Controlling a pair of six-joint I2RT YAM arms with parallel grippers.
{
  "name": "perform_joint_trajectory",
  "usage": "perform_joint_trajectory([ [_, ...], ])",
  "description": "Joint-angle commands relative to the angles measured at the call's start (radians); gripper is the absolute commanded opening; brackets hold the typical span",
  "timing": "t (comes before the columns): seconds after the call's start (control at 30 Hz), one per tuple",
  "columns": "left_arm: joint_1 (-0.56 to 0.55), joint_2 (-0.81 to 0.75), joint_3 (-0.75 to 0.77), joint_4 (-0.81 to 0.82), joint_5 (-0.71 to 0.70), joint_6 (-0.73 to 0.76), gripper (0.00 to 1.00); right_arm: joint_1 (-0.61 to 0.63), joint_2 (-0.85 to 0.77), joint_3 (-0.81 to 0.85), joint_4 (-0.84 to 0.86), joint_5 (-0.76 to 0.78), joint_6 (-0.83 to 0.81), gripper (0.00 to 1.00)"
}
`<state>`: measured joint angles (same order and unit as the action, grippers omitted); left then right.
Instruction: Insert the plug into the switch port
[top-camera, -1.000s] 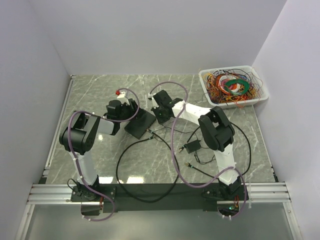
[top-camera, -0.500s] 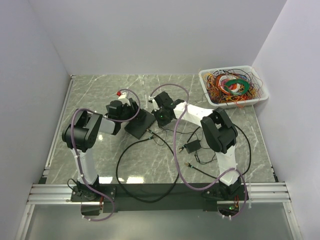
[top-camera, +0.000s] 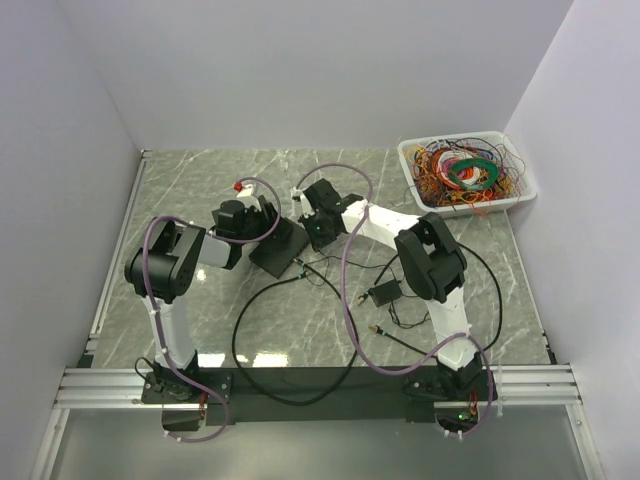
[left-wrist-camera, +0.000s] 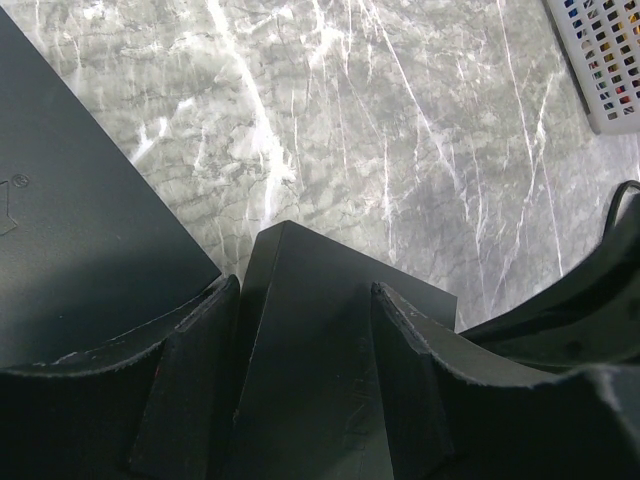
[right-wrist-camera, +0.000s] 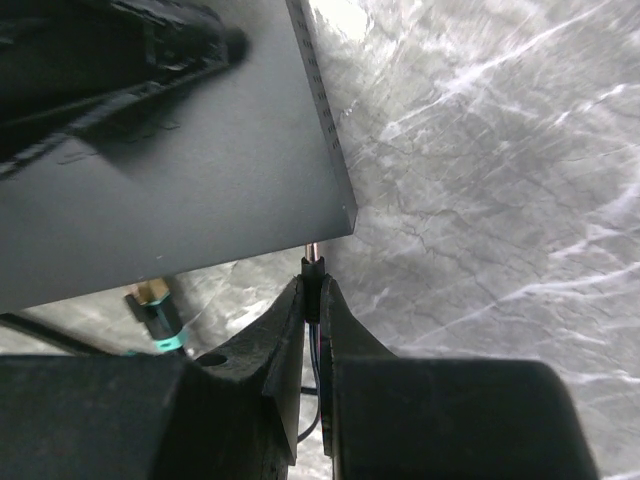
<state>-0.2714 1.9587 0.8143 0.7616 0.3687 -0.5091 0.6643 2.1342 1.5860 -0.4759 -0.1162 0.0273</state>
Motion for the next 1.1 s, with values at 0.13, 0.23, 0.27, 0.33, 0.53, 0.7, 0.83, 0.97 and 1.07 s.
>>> perform_joint_trajectory([
  [0.13,-0.002,0.017,0.023,0.007,0.019,0.020,0.61,0.004,0.013,0.023,0.011,0.009,-0.003,0.00],
  [0.23,-0.002,0.016,0.023,0.005,0.022,0.020,0.61,0.001,0.016,0.045,0.005,0.023,-0.006,0.00],
  [0.27,-0.002,0.017,0.025,0.005,0.022,0.020,0.61,0.001,0.020,0.049,0.002,0.027,-0.006,0.00],
  [0.33,-0.002,0.019,0.026,0.004,0.022,0.021,0.61,-0.002,0.021,0.063,-0.003,0.033,-0.009,0.00],
  [0.53,-0.002,0.022,0.032,-0.005,0.024,0.021,0.60,-0.003,0.003,0.065,0.011,0.032,-0.009,0.00],
  [0.7,-0.002,0.023,0.034,-0.005,0.027,0.023,0.60,-0.003,0.006,0.078,0.003,0.004,-0.009,0.00],
  [0.83,-0.002,0.025,0.039,-0.013,0.029,0.026,0.60,0.000,0.006,0.072,0.014,-0.002,-0.004,0.00],
  [0.97,-0.002,0.026,0.043,-0.016,0.030,0.024,0.60,0.001,0.000,0.071,0.016,-0.017,-0.006,0.00],
  [1.07,-0.002,0.028,0.045,-0.021,0.044,0.032,0.60,0.000,0.007,0.074,0.013,-0.016,-0.016,0.00],
])
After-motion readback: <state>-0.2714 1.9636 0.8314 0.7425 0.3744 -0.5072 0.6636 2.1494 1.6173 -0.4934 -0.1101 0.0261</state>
